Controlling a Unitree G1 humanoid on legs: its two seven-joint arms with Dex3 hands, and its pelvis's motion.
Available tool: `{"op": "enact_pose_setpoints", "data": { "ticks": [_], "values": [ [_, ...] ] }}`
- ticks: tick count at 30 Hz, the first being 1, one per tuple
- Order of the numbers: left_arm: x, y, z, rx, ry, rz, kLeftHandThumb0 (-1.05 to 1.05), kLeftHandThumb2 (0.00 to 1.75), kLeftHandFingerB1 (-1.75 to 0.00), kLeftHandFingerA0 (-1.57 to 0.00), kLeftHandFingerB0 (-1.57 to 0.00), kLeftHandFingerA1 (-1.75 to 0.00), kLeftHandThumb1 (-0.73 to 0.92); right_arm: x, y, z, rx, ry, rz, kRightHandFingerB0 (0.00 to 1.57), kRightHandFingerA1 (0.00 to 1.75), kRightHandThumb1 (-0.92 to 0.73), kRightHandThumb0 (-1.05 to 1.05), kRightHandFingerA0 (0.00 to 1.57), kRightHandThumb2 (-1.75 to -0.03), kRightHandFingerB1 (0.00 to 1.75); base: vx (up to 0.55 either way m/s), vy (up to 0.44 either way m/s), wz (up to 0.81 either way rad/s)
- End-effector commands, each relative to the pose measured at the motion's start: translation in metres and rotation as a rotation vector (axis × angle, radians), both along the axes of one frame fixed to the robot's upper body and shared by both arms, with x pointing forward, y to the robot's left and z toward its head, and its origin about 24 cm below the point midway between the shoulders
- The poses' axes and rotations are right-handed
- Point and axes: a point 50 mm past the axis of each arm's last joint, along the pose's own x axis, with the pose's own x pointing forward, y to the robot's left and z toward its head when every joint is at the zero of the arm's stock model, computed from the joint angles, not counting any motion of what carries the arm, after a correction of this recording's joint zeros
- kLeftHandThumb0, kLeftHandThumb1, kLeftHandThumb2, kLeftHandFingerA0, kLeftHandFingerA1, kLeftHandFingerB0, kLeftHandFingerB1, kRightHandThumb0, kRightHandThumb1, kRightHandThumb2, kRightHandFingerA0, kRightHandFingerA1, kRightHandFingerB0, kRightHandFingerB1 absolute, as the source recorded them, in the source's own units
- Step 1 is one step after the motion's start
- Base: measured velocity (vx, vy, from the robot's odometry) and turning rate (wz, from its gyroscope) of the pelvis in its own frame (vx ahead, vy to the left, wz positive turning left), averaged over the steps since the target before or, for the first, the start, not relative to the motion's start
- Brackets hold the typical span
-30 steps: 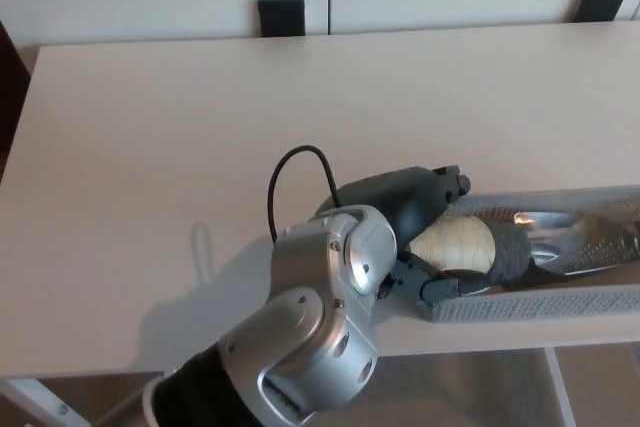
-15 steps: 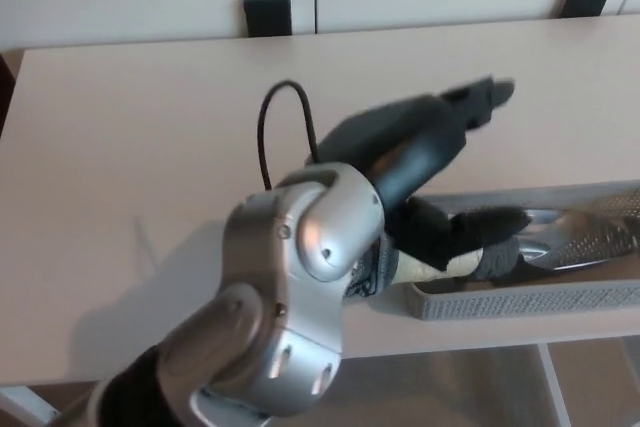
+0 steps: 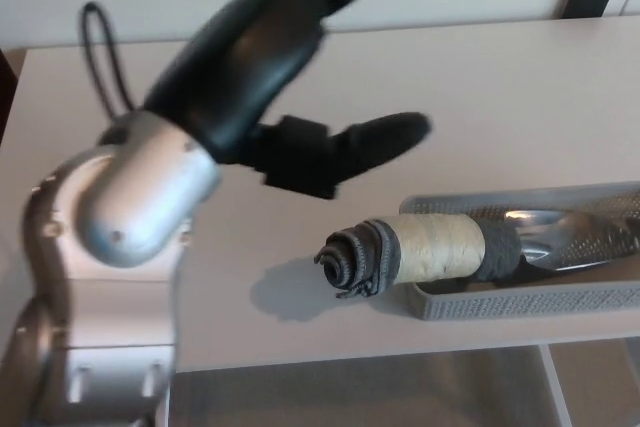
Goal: The robot walks towards a desk on which a shovel is kept on the left hand side and a container is kept on the right hand side. The robot picks up the shovel using its left hand and places it in the container.
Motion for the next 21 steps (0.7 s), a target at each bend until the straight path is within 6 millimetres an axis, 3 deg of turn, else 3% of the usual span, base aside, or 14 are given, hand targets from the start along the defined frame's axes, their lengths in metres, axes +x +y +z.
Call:
{"op": "enact_pose_setpoints", "data": {
  "ticks": [1, 2, 5, 6, 7, 8, 9, 12, 13, 14, 16, 17, 19, 21],
  "values": [
    [-0.12, 0.103, 0.013, -0.145, -0.011, -0.505, -0.87, 0.58, -0.3, -0.04, -0.1, -0.36, 0.59, -0.008, -0.02, -0.005, -0.016, 0.039, -0.073, 0.4, 0.61, -0.55, -0.5, 0.54, -0.86, 0.52, 0.0, 0.0, 0.0],
    [-0.141, 0.118, 0.002, -0.153, 0.081, -0.46, -0.84, 0.93, -0.28, 0.0, -0.14, -0.23, 0.51, -0.011, -0.021, -0.008, 0.002, 0.051, -0.104, 0.39, 0.62, -0.54, -0.5, 0.55, -0.85, 0.53, 0.0, 0.0, 0.0],
    [-0.163, 0.152, -0.013, -0.316, 0.238, -0.529, -0.83, 0.95, -0.29, 0.0, -0.05, -0.27, 0.46, -0.01, -0.021, -0.008, 0.004, 0.044, -0.127, 0.45, 0.53, -0.68, -0.45, 0.63, -0.6, 0.41, 0.0, 0.0, 0.0],
    [-0.167, 0.157, -0.015, -0.341, 0.279, -0.54, -0.98, 1.0, -0.37, -0.02, -0.04, -0.3, 0.57, -0.011, -0.021, -0.008, 0.003, 0.049, -0.131, 0.4, 0.61, -0.55, -0.5, 0.54, -0.85, 0.53, 0.0, 0.0, 0.0],
    [-0.174, 0.163, -0.016, -0.365, 0.316, -0.541, -0.42, 0.91, -0.5, 0.0, 0.0, -0.52, 0.16, -0.011, -0.022, -0.009, 0.003, 0.053, -0.135, 0.4, 0.61, -0.55, -0.5, 0.54, -0.85, 0.53, 0.0, 0.0, 0.0],
    [-0.186, 0.175, -0.017, -0.405, 0.373, -0.535, -1.01, 1.07, -0.43, -0.06, -0.13, -0.45, 0.61, -0.012, -0.023, -0.009, 0.0, 0.056, -0.141, 0.39, 0.61, -0.55, -0.49, 0.55, -0.85, 0.52, 0.0, 0.0, 0.0],
    [-0.192, 0.183, -0.014, -0.414, 0.396, -0.527, -1.05, 0.66, -0.32, -0.18, -0.18, -0.41, 0.83, -0.011, -0.024, -0.009, -0.006, 0.052, -0.142, 0.39, 0.6, -0.56, -0.49, 0.55, -0.85, 0.52, 0.0, 0.0, 0.0],
    [-0.205, 0.194, -0.008, -0.395, 0.397, -0.466, -1.03, 0.65, -0.33, -0.25, -0.23, -0.4, 0.79, -0.009, -0.026, -0.008, -0.013, 0.04, -0.149, 0.39, 0.6, -0.56, -0.48, 0.55, -0.85, 0.52, 0.0, 0.0, 0.0],
    [-0.208, 0.197, -0.006, -0.339, 0.436, -0.436, -0.97, 1.09, -0.43, -0.15, -0.1, -0.49, 0.62, -0.008, -0.026, -0.009, -0.017, 0.04, -0.15, 0.45, 0.5, -0.69, -0.42, 0.64, -0.6, 0.4, 0.0, 0.0, 0.0],
    [-0.21, 0.199, -0.004, -0.32, 0.427, -0.457, -1.02, 1.1, -0.42, -0.13, -0.07, -0.47, 0.62, -0.009, -0.026, -0.009, -0.016, 0.042, -0.149, 0.45, 0.51, -0.69, -0.43, 0.64, -0.6, 0.4, 0.0, 0.0, 0.0],
    [-0.21, 0.201, -0.008, -0.399, 0.497, -0.493, -1.01, 1.06, -0.41, -0.12, -0.13, -0.44, 0.57, -0.009, -0.025, -0.01, -0.014, 0.041, -0.154, 0.46, 0.51, -0.69, -0.44, 0.64, -0.6, 0.4, 0.0, 0.0, 0.0],
    [-0.212, 0.203, -0.016, -0.43, 0.537, -0.486, -1.04, 0.63, -0.33, -0.19, -0.23, -0.36, 0.73, -0.01, -0.025, -0.011, -0.014, 0.042, -0.153, 0.46, 0.5, -0.69, -0.43, 0.63, -0.6, 0.4, 0.0, 0.0, 0.0],
    [-0.214, 0.204, -0.019, -0.409, 0.577, -0.456, -1.02, 1.06, -0.42, -0.25, -0.26, -0.46, 0.57, -0.01, -0.025, -0.011, -0.009, 0.039, -0.159, 0.46, 0.51, -0.69, -0.44, 0.63, -0.6, 0.4, 0.0, 0.0, 0.0],
    [-0.216, 0.21, -0.025, -0.385, 0.614, -0.411, -1.05, 0.65, -0.34, -0.41, -0.38, -0.42, 0.78, -0.01, -0.026, -0.012, -0.013, 0.034, -0.163, 0.47, 0.5, -0.69, -0.44, 0.64, -0.6, 0.4, 0.0, 0.0, 0.0]
  ]
}}
